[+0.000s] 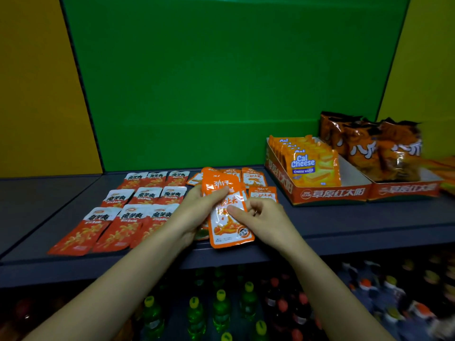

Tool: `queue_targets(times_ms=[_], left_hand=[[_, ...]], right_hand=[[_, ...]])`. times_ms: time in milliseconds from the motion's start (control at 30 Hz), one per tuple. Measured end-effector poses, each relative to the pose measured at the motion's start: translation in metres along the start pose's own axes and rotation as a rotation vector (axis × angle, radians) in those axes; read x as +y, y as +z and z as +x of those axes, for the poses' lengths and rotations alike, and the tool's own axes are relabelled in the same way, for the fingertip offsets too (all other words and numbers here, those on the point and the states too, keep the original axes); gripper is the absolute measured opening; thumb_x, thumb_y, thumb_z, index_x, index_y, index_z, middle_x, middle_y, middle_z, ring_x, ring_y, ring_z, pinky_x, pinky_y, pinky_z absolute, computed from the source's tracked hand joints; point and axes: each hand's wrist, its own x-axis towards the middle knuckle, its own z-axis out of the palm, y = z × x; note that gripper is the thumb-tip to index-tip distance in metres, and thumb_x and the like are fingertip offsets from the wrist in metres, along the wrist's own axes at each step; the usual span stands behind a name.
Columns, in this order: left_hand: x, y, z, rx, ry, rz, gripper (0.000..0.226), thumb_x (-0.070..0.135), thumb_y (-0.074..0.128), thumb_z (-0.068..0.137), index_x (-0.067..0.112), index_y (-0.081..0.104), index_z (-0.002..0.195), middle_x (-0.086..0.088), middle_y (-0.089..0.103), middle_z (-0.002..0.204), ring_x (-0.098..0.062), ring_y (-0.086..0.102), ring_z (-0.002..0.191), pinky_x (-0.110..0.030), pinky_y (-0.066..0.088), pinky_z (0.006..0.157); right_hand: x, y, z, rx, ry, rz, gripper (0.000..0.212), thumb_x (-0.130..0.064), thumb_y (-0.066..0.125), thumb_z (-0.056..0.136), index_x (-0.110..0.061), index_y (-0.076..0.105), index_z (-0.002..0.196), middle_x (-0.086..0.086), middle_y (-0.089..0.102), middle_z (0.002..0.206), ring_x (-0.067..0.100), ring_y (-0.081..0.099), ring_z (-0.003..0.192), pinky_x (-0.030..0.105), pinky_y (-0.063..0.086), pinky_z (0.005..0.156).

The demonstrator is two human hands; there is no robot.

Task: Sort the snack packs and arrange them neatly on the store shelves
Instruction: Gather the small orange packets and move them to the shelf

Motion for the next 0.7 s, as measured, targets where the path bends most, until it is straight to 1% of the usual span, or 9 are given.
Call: queue_targets(times_ms=[67, 133, 200, 267, 333, 400, 467, 600, 700], left_hand=[[-0.001, 0.005, 0.001, 0.001, -0.060, -0.051, 0.013, 0.022, 0.050, 0.093, 0.015, 0.060, 0.087, 0.000, 0.067, 0.068, -0.010, 0.063, 0.046, -0.015, 0.048, 0.048], [-0.003, 0.006, 0.006, 0.025, -0.098, -0.045, 0.012, 0.017, 0.045, 0.092, 0.016, 0.055, 0.085, 0.000, 0.062, 0.061, -0.015, 0.058, 0.050, -0.023, 0.045, 0.062], [-0.004, 0.005, 0.010, 0.032, -0.068, 0.047, 0.014, 0.011, 0.042, 0.094, 0.015, 0.053, 0.087, -0.001, 0.062, 0.064, -0.015, 0.057, 0.054, -0.027, 0.046, 0.065], [-0.004, 0.005, 0.011, 0.020, -0.055, 0.131, 0.015, 0.010, 0.040, 0.097, 0.016, 0.053, 0.093, -0.002, 0.064, 0.073, -0.015, 0.057, 0.059, -0.024, 0.048, 0.059], [-0.006, 0.008, 0.010, 0.025, -0.041, 0.202, 0.014, 0.011, 0.040, 0.098, 0.017, 0.052, 0.101, -0.003, 0.064, 0.082, -0.015, 0.058, 0.064, -0.025, 0.049, 0.060], [-0.010, 0.011, 0.011, 0.054, -0.003, 0.310, 0.014, 0.014, 0.041, 0.097, 0.017, 0.050, 0.108, -0.006, 0.065, 0.096, -0.020, 0.061, 0.075, -0.032, 0.052, 0.075], [-0.013, 0.014, 0.012, 0.073, 0.035, 0.436, 0.013, 0.018, 0.043, 0.097, 0.017, 0.048, 0.109, -0.008, 0.062, 0.108, -0.025, 0.061, 0.092, -0.037, 0.049, 0.091], [-0.014, 0.018, 0.011, 0.108, 0.114, 0.684, 0.015, 0.025, 0.047, 0.095, 0.012, 0.042, 0.101, -0.013, 0.060, 0.111, -0.029, 0.058, 0.100, -0.035, 0.044, 0.085], [-0.015, 0.016, 0.012, 0.116, 0.199, 0.826, 0.025, 0.025, 0.051, 0.093, 0.012, 0.039, 0.110, -0.012, 0.061, 0.095, -0.034, 0.061, 0.092, -0.040, 0.047, 0.081]], right_hand=[[0.009, -0.012, -0.002, 0.040, 0.015, 0.004, 0.046, -0.042, 0.067, 0.081, -0.014, 0.042, 0.054, 0.000, 0.047, 0.054, 0.011, 0.044, 0.056, 0.031, 0.035, 0.057], [0.020, -0.024, -0.002, 0.084, 0.042, 0.051, 0.049, -0.047, 0.067, 0.078, -0.001, 0.057, 0.068, 0.016, 0.064, 0.068, 0.022, 0.059, 0.064, 0.041, 0.048, 0.065], [0.031, -0.037, -0.003, 0.120, 0.089, 0.067, 0.049, -0.048, 0.066, 0.078, 0.001, 0.060, 0.074, 0.021, 0.069, 0.082, 0.030, 0.067, 0.076, 0.047, 0.052, 0.077], [0.041, -0.046, -0.004, 0.116, 0.130, 0.052, 0.042, -0.042, 0.067, 0.081, -0.006, 0.055, 0.063, 0.022, 0.070, 0.086, 0.033, 0.069, 0.083, 0.048, 0.052, 0.080], [0.046, -0.050, -0.003, 0.092, 0.151, -0.005, 0.045, -0.042, 0.066, 0.082, -0.002, 0.055, 0.065, 0.021, 0.071, 0.087, 0.033, 0.069, 0.086, 0.047, 0.051, 0.082], [0.046, -0.051, -0.002, 0.086, 0.160, -0.075, 0.046, -0.042, 0.065, 0.083, -0.001, 0.054, 0.064, 0.017, 0.071, 0.081, 0.029, 0.068, 0.084, 0.042, 0.051, 0.078], [0.045, -0.051, -0.001, 0.095, 0.158, -0.160, 0.045, -0.042, 0.063, 0.084, -0.013, 0.044, 0.056, 0.007, 0.063, 0.065, 0.025, 0.065, 0.078, 0.035, 0.045, 0.067], [0.047, -0.050, 0.002, 0.077, 0.165, -0.318, 0.047, -0.049, 0.059, 0.085, -0.018, 0.041, 0.055, -0.007, 0.052, 0.059, 0.019, 0.058, 0.073, 0.030, 0.038, 0.062], [0.047, -0.051, 0.003, 0.078, 0.147, -0.417, 0.048, -0.053, 0.056, 0.085, -0.020, 0.036, 0.056, -0.008, 0.047, 0.058, 0.009, 0.049, 0.062, 0.027, 0.032, 0.053]])
